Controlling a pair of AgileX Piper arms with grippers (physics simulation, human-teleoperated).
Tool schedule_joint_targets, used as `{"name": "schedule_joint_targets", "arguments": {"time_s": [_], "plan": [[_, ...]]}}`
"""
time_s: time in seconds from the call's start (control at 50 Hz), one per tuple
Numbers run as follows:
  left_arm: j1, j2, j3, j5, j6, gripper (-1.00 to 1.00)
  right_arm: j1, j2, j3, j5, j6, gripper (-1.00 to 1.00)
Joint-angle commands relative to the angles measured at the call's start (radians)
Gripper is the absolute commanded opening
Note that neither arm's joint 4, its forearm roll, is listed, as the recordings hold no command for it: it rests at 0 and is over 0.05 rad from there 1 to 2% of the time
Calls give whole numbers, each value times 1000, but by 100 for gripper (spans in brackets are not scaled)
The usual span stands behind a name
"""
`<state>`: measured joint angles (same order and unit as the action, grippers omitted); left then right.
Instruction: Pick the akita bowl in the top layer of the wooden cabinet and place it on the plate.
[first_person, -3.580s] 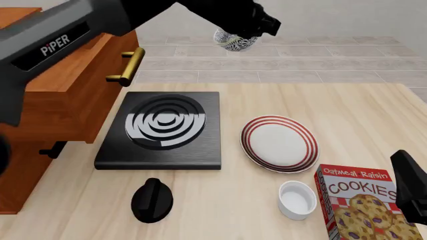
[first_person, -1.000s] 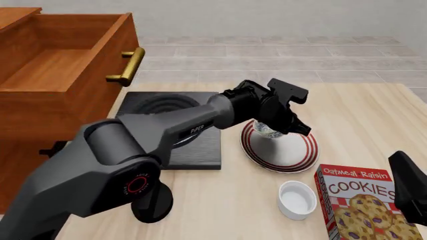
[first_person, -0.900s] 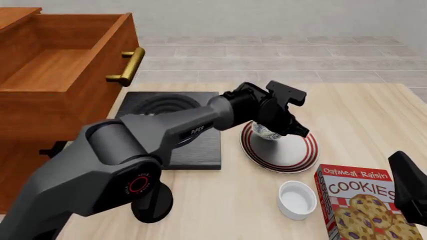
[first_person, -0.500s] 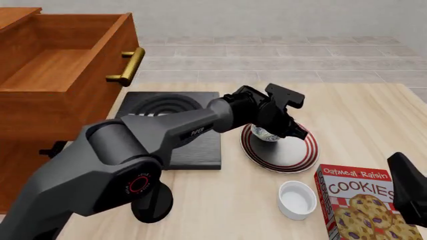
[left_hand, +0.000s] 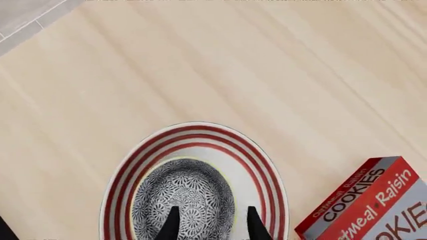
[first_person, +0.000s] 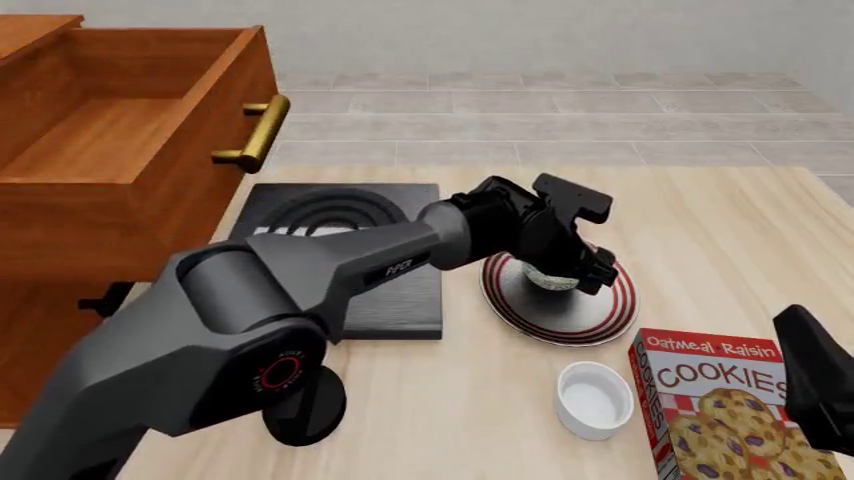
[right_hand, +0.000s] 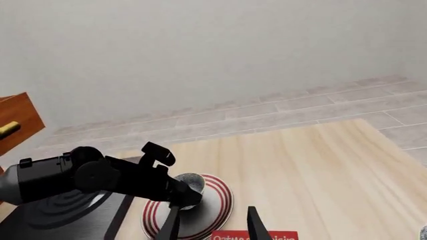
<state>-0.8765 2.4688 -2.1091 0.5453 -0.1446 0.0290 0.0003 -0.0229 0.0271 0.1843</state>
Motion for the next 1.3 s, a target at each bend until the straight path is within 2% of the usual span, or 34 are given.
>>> {"name": "schedule_joint_targets", "arguments": {"time_s": [0.02,0.36,0.76,1.3], "plan": [[-12,-25,14,4,-8,100,3,0,-6,6,-5,100],[-38,-69,15,19,-20,100,5,25,-12,-13,-9,100],[-80,-179,54,27,-41,100,14,5,-14,9,-9,100],[-75,-273,35,81,-7,100,27,3,-13,8,-23,100]]}}
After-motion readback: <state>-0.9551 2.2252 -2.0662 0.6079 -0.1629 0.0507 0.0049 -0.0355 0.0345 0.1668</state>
